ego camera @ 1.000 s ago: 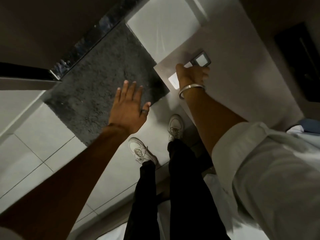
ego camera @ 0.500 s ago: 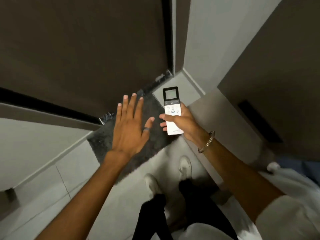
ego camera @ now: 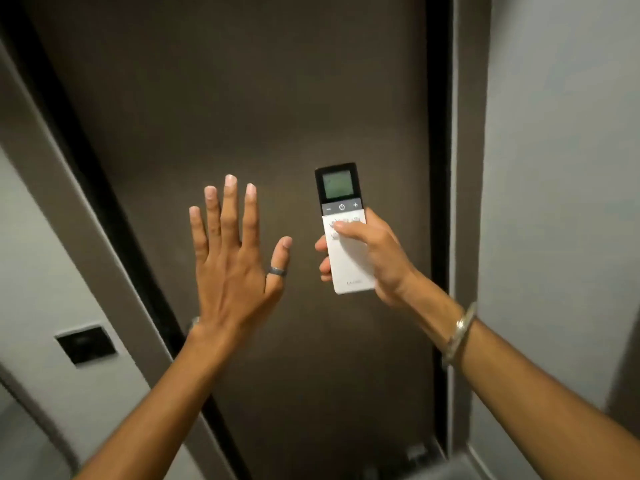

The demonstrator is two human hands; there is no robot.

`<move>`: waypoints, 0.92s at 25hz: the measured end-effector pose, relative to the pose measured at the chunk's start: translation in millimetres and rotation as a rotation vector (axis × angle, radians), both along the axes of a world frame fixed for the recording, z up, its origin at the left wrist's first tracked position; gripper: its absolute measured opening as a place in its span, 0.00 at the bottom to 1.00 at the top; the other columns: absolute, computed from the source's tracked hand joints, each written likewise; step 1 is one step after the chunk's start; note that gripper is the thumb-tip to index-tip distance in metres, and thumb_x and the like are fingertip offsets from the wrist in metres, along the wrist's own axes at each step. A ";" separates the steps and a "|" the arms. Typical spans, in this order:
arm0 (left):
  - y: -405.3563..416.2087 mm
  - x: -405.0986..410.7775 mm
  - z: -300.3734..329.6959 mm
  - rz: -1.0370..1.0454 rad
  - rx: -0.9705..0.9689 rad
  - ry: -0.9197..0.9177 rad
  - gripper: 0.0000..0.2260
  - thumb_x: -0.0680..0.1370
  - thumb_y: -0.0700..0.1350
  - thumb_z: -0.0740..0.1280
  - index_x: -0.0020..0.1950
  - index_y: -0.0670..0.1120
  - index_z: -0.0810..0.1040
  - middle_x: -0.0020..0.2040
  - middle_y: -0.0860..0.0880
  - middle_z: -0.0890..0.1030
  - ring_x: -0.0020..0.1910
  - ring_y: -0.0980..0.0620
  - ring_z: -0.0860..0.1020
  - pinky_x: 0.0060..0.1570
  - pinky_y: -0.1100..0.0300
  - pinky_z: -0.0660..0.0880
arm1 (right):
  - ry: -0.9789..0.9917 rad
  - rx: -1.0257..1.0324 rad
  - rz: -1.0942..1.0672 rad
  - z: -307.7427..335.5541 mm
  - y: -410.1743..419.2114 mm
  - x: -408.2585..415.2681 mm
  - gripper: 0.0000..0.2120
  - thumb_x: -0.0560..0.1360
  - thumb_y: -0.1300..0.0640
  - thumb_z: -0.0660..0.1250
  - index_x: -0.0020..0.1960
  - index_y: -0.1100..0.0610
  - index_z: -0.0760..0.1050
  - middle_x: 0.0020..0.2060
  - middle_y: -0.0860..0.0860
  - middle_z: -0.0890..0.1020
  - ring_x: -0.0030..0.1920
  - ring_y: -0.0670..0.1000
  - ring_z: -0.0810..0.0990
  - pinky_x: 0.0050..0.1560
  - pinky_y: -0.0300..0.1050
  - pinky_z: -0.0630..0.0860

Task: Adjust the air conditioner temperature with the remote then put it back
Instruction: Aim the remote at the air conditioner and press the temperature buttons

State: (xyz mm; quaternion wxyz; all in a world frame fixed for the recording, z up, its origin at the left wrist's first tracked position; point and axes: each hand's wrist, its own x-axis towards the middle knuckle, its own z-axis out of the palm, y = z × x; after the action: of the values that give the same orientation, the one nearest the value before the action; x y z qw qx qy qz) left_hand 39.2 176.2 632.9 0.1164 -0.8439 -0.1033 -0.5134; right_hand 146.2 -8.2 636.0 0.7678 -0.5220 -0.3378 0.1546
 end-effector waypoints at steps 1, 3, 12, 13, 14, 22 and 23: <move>7.1 -2.9 24.4 0.012 0.029 -0.056 0.35 0.84 0.61 0.55 0.85 0.43 0.50 0.86 0.41 0.49 0.85 0.40 0.46 0.83 0.43 0.42 | -0.033 0.037 0.008 25.8 6.7 -4.3 0.10 0.80 0.56 0.66 0.58 0.59 0.72 0.39 0.57 0.88 0.30 0.58 0.84 0.33 0.53 0.85; 16.7 -8.8 62.5 0.011 0.080 -0.155 0.36 0.84 0.61 0.56 0.85 0.42 0.52 0.86 0.41 0.51 0.85 0.41 0.47 0.84 0.42 0.44 | -0.098 0.093 0.020 66.6 16.9 -12.8 0.13 0.77 0.52 0.65 0.57 0.60 0.73 0.40 0.58 0.88 0.31 0.59 0.84 0.33 0.53 0.84; 20.9 -30.2 149.6 0.034 0.181 -0.276 0.37 0.83 0.62 0.55 0.85 0.42 0.52 0.86 0.42 0.49 0.85 0.42 0.46 0.84 0.44 0.43 | -0.223 0.176 0.031 154.0 29.8 -51.2 0.16 0.75 0.50 0.63 0.59 0.58 0.75 0.40 0.59 0.88 0.31 0.59 0.84 0.34 0.55 0.85; 20.1 -32.7 153.6 0.036 0.187 -0.281 0.37 0.83 0.62 0.56 0.85 0.42 0.52 0.86 0.42 0.49 0.85 0.42 0.46 0.84 0.44 0.42 | -0.229 0.183 0.030 156.9 28.9 -53.8 0.16 0.75 0.51 0.63 0.59 0.58 0.75 0.40 0.59 0.88 0.31 0.59 0.84 0.34 0.55 0.85; 19.9 -35.2 157.5 0.038 0.194 -0.287 0.37 0.83 0.62 0.56 0.85 0.43 0.52 0.86 0.42 0.49 0.85 0.42 0.46 0.84 0.45 0.42 | -0.240 0.187 0.029 159.6 28.0 -56.2 0.16 0.76 0.51 0.63 0.59 0.58 0.75 0.40 0.59 0.88 0.31 0.59 0.84 0.33 0.54 0.85; 19.4 -51.0 190.0 0.024 0.231 -0.324 0.36 0.83 0.63 0.54 0.84 0.42 0.54 0.86 0.41 0.52 0.85 0.42 0.47 0.84 0.44 0.44 | -0.348 0.221 0.029 186.6 30.5 -75.6 0.14 0.78 0.50 0.63 0.59 0.57 0.74 0.39 0.57 0.88 0.30 0.58 0.85 0.33 0.54 0.85; 19.2 -52.9 194.3 0.019 0.234 -0.332 0.36 0.83 0.63 0.54 0.84 0.42 0.54 0.86 0.41 0.52 0.85 0.42 0.47 0.84 0.44 0.45 | -0.349 0.236 0.029 190.9 32.2 -77.8 0.14 0.78 0.50 0.63 0.59 0.57 0.74 0.39 0.57 0.88 0.30 0.58 0.85 0.34 0.54 0.85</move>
State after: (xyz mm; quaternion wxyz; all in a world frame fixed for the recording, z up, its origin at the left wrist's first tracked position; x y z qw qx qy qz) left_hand -13.6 195.3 827.2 0.1998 -0.7274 -0.0688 -0.6528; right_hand 68.4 24.0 827.0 0.7512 -0.4423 -0.4889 0.0324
